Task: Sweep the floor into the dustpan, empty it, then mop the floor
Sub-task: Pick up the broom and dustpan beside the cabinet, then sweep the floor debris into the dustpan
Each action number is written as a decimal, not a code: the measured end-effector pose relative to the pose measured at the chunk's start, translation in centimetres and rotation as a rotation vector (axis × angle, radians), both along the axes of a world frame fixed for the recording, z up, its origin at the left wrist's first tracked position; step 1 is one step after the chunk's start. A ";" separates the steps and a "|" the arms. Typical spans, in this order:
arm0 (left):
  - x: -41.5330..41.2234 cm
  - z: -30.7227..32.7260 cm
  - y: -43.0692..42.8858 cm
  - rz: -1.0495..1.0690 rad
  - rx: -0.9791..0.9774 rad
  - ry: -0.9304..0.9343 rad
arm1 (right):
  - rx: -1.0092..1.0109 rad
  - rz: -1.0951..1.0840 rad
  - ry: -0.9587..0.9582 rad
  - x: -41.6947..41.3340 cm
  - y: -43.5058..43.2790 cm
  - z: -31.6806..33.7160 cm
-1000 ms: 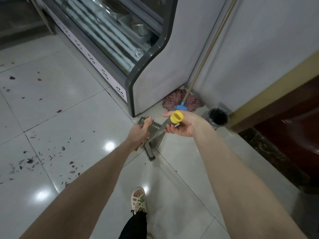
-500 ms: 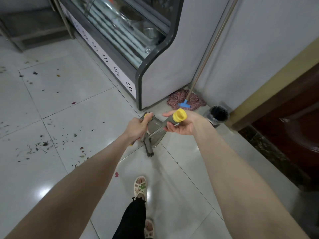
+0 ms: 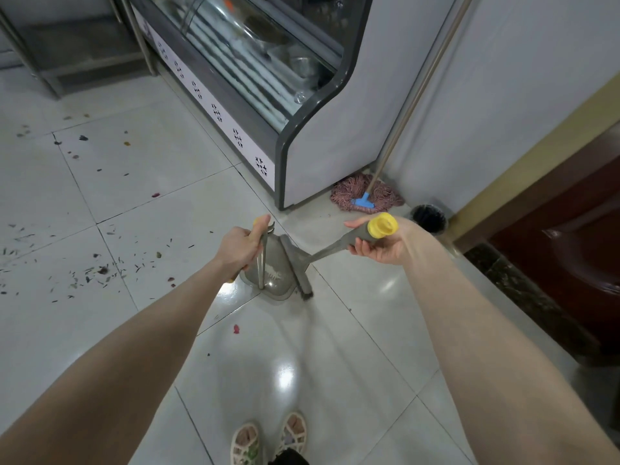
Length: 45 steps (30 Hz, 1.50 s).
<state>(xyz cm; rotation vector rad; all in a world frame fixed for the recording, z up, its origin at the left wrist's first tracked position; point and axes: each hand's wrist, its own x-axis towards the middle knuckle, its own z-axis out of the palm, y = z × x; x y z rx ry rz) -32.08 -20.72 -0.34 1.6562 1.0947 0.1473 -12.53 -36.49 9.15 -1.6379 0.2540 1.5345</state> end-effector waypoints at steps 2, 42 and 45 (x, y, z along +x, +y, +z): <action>-0.9 0.2 0.1 -0.022 0.003 0.006 | -0.004 -0.039 -0.037 -1.0 -0.2 -1.2; -10.0 -2.9 5.7 0.070 0.052 0.051 | -0.062 -0.315 0.094 -12.8 1.3 -19.6; -10.6 -2.8 6.2 0.088 0.038 0.044 | -0.047 -0.366 0.075 -12.2 2.0 -18.4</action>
